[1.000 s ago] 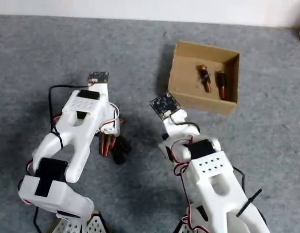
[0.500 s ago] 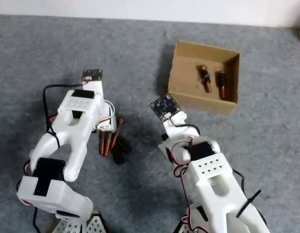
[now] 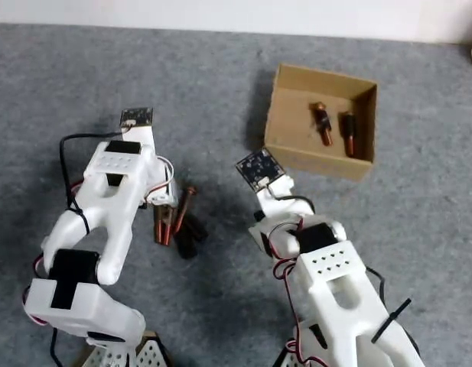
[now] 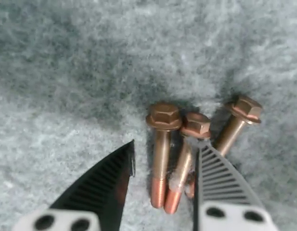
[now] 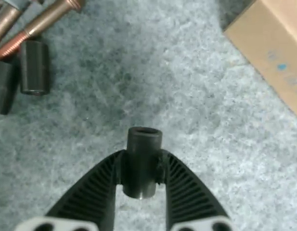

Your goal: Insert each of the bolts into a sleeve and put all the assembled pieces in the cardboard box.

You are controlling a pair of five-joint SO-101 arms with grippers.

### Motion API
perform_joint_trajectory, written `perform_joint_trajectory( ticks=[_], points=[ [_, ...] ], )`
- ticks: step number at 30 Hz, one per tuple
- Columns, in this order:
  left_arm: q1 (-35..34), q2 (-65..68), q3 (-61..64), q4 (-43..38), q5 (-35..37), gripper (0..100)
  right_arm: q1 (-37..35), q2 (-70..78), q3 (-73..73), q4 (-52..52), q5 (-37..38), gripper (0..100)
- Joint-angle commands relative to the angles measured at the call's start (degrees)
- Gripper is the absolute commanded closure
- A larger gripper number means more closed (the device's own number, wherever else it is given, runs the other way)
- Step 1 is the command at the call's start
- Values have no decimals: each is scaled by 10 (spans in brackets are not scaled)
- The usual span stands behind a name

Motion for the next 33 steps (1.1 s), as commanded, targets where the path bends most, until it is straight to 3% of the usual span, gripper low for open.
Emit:
perform_joint_trajectory(
  ticks=[1,15,22,25,33],
  points=[
    [-11,-17,-7,-4,2,801,7,-19,-4,-16,5,993],
    [-19,-56,-2,20,-1,801,7,-19,-3,-17,5,993],
    [0,65,-51,25,3,801,6,-15,-2,-17,5,993],
    [-1,109,-103,71,3,801,6,-14,0,-28,5,993],
    [5,135,-121,93,14,801,7,-15,12,-42,5,993]
  ],
)
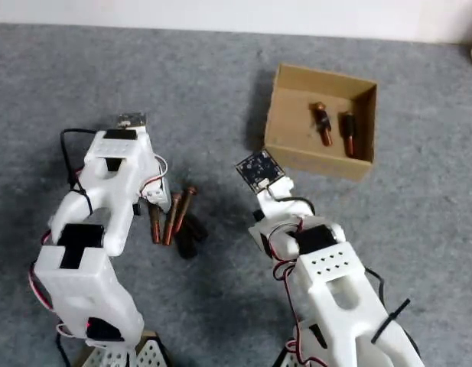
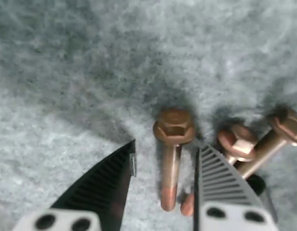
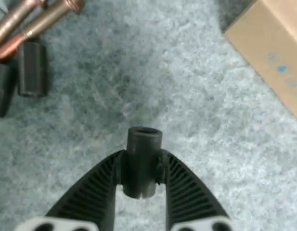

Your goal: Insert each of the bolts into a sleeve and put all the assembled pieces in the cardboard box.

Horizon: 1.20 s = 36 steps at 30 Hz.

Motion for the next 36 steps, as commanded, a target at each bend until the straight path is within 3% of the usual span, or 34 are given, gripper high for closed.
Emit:
perform_joint_trajectory(
  ticks=[1,3,7,17,28,36],
  points=[
    [26,6,-13,9,4,801,7,-17,-5,-13,5,993],
    [43,10,-12,9,4,819,7,-18,-4,-13,5,993],
    [58,33,-20,9,8,1000,7,-18,-4,-13,5,993],
    [58,-23,-3,10,4,995,5,-19,15,-45,5,993],
    [58,-421,142,-4,8,995,-2,-44,37,-72,1,993],
    [58,-757,262,-25,4,995,-62,-366,190,-91,1,993]
  ],
)
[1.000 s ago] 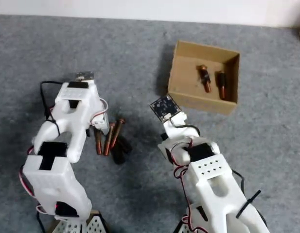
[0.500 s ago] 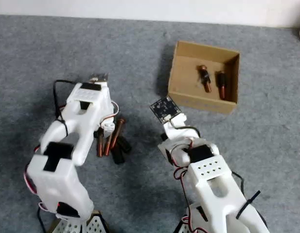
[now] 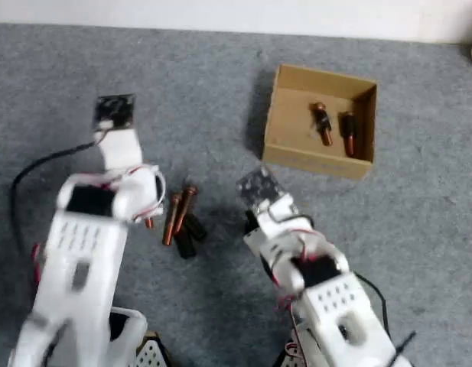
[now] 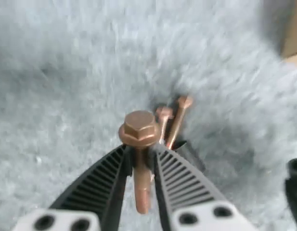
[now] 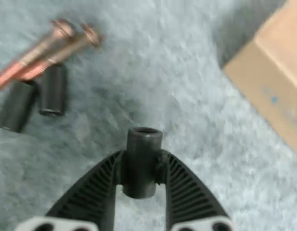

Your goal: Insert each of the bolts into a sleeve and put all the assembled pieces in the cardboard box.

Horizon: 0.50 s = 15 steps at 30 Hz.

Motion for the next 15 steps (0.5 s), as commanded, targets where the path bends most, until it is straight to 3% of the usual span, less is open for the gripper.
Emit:
perform_joint_trajectory(
  ticks=[1,5,15],
  points=[
    [10,-154,32,-23,-3,995,-27,-204,68,-16,1,993],
    [69,-249,102,-137,0,995,-53,-416,169,-15,1,994],
    [163,-415,313,-443,3,995,-176,-394,169,-55,1,994]
  ],
)
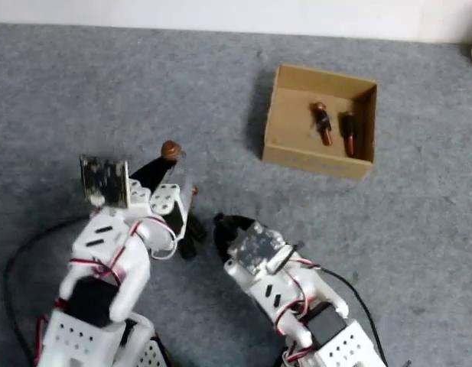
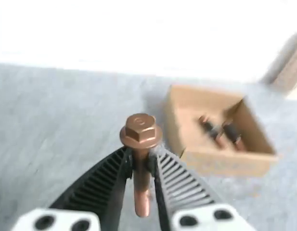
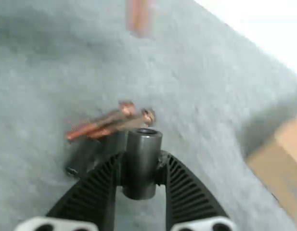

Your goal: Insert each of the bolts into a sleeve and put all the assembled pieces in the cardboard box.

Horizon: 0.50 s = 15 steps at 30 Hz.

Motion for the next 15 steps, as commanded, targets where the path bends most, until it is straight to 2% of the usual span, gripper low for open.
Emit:
perform_joint_trajectory(
  ticks=[1,5,8,15],
  points=[
    [26,-58,38,-97,6,995,-41,-34,-7,-32,1,994],
    [24,-121,51,-96,66,995,-44,-36,-3,-44,-1,994],
    [28,-163,52,-43,100,995,-35,-36,-3,-51,-1,994],
    [29,-210,53,0,105,995,7,-36,-2,-53,-2,994]
  ],
)
